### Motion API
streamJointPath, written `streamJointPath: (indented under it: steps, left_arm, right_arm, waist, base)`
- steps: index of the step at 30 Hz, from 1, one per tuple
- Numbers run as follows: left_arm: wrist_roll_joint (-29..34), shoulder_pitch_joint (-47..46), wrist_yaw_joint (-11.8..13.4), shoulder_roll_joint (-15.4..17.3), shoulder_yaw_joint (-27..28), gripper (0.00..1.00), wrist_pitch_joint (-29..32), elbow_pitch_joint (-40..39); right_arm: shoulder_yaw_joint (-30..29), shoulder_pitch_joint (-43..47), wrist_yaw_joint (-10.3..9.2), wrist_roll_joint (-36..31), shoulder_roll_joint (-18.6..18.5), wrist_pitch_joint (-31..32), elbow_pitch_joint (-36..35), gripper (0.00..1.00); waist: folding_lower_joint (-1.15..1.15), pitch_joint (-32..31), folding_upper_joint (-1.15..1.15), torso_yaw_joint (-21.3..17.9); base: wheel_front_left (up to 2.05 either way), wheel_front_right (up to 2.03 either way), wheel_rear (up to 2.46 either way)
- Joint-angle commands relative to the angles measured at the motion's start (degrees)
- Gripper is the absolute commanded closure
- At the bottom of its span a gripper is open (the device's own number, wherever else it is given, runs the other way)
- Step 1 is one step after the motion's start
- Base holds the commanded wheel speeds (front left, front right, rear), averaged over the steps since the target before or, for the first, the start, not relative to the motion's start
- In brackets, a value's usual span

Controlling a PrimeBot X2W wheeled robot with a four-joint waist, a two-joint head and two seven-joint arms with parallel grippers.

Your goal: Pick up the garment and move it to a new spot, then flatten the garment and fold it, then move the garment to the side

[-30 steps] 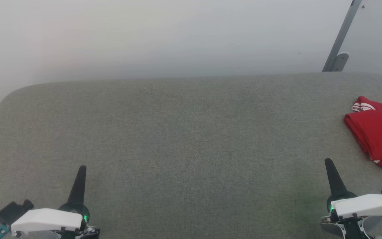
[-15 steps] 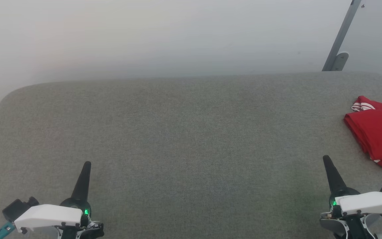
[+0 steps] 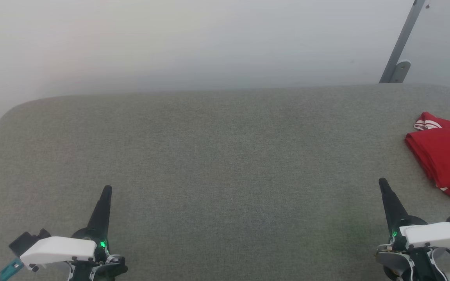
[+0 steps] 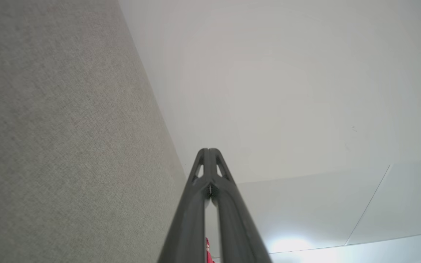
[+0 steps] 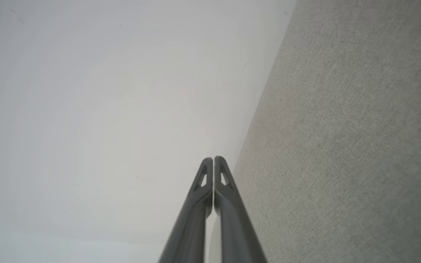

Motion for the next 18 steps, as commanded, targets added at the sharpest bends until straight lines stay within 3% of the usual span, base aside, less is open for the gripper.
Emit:
streamJointPath:
  steps: [1,18]
  left_arm:
    - [-0.92,-1.3,-0.13,-0.17,0.3,1.0,0.42,0.0]
    - [-6.56,-2.59,-0.16,-1.31,0.52,1.0,2.27,0.91]
  right_arm:
    - [0.08,-0.72,0.01,1.47,-0.01,0.48,0.01,1.0]
    - [0.16,-1.37,0.0,9.17,0.01,2.31,0.24,1.0]
  waist:
    - [0.0,0.01,0.0,0.0]
    - [0.0,0.13,0.0,-0.06]
  base:
    - [0.0,0.0,0.0]
    - [0.0,0.0,0.0]
